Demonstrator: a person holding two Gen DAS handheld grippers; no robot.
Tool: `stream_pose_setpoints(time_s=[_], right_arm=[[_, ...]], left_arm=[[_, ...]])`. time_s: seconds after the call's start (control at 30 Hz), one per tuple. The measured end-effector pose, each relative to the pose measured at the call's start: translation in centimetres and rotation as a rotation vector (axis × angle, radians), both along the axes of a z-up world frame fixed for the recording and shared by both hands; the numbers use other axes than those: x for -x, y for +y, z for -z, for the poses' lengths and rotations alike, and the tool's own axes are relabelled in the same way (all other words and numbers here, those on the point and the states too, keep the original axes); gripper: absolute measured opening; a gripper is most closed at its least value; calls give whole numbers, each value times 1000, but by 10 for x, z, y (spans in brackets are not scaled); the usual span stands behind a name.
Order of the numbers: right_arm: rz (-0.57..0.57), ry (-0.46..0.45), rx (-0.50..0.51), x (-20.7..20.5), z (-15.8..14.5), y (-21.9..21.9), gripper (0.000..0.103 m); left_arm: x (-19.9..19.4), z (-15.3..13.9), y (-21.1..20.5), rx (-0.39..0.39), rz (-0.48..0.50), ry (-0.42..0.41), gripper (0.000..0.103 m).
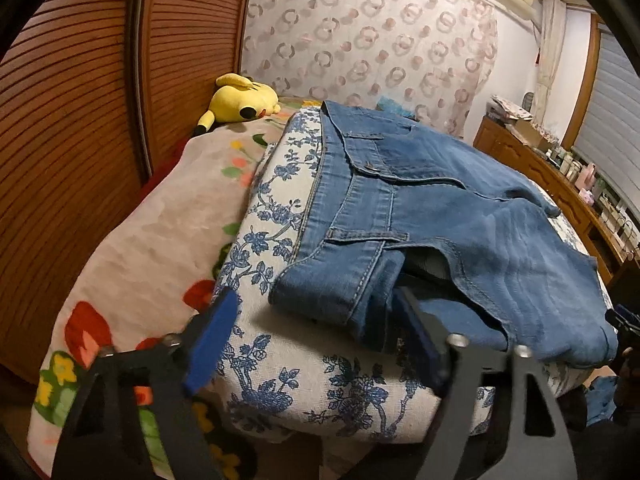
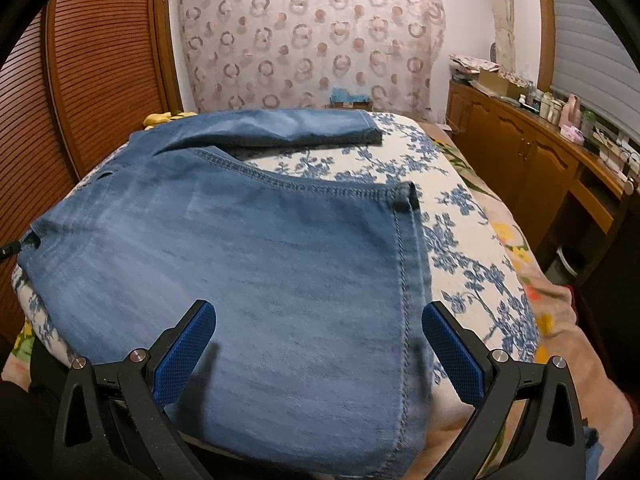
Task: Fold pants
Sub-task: 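Grasp the jeans waistband with the left gripper while the right gripper grasps the hem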
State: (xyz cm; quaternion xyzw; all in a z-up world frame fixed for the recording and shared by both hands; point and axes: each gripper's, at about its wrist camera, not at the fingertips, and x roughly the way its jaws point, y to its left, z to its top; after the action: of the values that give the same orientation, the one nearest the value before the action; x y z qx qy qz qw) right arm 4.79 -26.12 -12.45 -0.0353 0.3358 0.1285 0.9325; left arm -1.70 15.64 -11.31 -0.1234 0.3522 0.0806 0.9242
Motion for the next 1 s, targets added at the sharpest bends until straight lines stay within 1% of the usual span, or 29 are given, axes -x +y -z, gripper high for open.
stream_pose_setpoints(time_s=[0.03,0.07,0.1,0.17,0.27,0.37,0.43,0.53,0.57,0.67,0.73,0.8,0.83,0.87,0.93,1.0], right_arm=[[4,4,-5,2,0,-3,103],[7,10,-10,5,-1,-5,103],[5,12,-13,6,1,-10,103],[12,27,-2,11,1,-10,103],[11,48,-17,9,5,-16,101],[0,68,-20,8,6,-18,99],[-6,63,0,13,4,-16,98],[-25,66,18,20,3,-15,98],[-31,65,29,20,3,-15,98],[-41,67,38,24,2,-16,97],[-51,67,38,27,1,-16,94],[-63,65,38,27,0,-16,89],[-68,65,40,29,-1,-16,88],[-78,62,41,33,-1,-17,85],[-92,59,40,34,-1,-18,82],[-99,55,36,34,-1,-19,78]], left_arm=[[-1,1,0,10,1,3,68],[-2,2,0,19,3,5,63],[-3,3,0,28,6,9,61],[-5,6,-2,28,3,15,60],[-9,11,-1,42,-12,34,60],[-10,11,-2,37,-14,35,60],[-9,11,-2,45,-16,30,58],[-8,11,-2,74,-3,13,43],[-8,10,-2,90,9,2,35],[-7,-1,-5,82,25,-35,24],[-7,-12,-8,78,37,-64,21],[-9,-25,-13,69,58,-90,15],[-11,-31,-15,63,69,-103,14],[-14,-38,-19,52,82,-116,14],[-24,-55,-28,18,111,-146,13],[-33,-69,-35,8,139,-174,11]])
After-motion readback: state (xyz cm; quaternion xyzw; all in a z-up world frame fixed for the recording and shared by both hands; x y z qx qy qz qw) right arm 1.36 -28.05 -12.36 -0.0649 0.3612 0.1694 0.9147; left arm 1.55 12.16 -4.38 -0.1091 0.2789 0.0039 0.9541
